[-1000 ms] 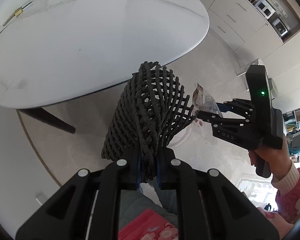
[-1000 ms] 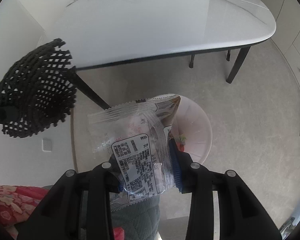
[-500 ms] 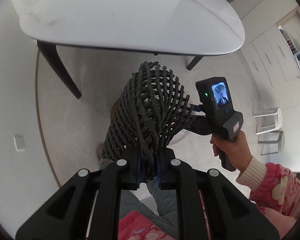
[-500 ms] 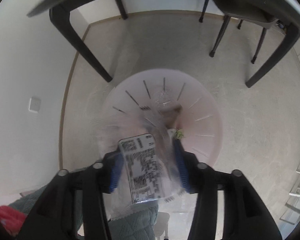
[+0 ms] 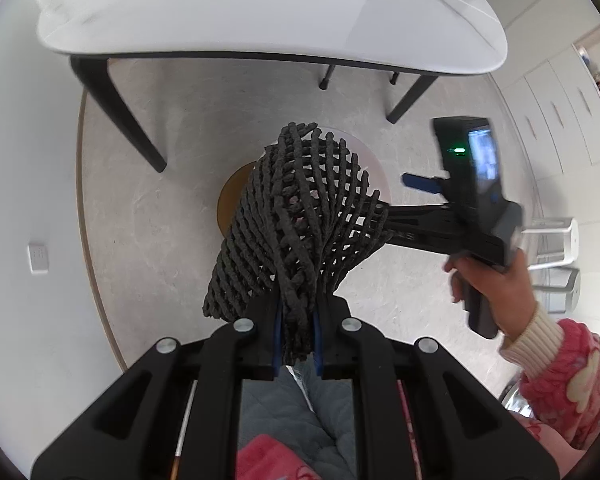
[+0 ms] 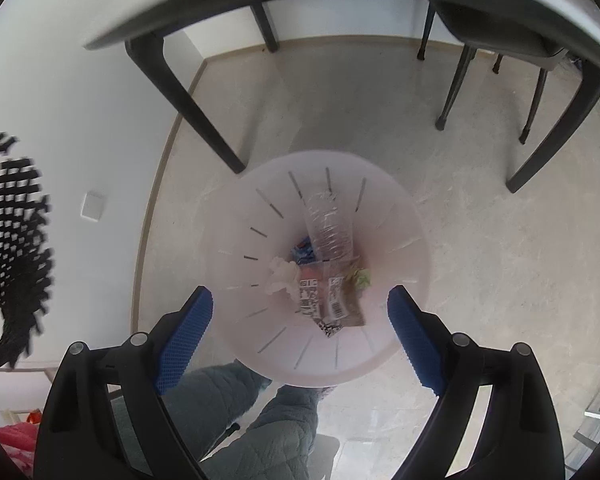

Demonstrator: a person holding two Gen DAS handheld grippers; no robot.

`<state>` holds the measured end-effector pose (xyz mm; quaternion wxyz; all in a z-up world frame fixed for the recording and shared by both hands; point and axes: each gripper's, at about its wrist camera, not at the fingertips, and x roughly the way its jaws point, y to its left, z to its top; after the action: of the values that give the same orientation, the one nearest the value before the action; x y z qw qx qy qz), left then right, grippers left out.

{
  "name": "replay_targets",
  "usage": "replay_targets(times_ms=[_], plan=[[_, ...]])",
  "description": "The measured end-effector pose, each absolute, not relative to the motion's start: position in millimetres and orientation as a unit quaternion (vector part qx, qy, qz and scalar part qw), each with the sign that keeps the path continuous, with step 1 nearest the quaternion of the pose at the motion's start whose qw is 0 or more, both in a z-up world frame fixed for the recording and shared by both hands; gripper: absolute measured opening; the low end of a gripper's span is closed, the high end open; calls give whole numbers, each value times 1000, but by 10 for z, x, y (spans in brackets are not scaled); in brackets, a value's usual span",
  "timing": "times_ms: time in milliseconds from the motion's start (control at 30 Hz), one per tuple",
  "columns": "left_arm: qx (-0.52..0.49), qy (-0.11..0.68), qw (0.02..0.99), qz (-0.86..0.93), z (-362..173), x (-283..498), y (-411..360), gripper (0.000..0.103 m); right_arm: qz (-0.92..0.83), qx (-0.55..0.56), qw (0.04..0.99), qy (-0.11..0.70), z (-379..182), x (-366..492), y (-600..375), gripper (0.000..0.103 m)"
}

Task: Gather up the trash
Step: 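Open the right gripper to drop the bag while the left drops the foam net into the wastebasket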

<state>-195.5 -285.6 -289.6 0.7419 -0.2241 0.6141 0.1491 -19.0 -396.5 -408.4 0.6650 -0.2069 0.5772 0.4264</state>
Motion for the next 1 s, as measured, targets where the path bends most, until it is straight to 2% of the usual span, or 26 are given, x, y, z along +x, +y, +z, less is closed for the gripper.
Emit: replay_targets(times_ms=[200, 500, 600, 1000], plan=[[-187, 639, 739, 98, -3207, -1644, -2809, 11, 376, -209, 715, 551, -3658, -193, -4373, 90], [-148, 674, 723, 33, -3966, -1051, -2964, 11, 310, -182, 752, 552, -3249, -376, -4922, 91], [-133, 682, 719, 27, -4153, -952, -3033, 11, 293, -169, 760, 555, -3164, -460, -5032, 95], [-110, 688, 717, 12, -4285, -843, -3162, 11, 271, -139, 771, 559, -3079, -575, -5054, 97]])
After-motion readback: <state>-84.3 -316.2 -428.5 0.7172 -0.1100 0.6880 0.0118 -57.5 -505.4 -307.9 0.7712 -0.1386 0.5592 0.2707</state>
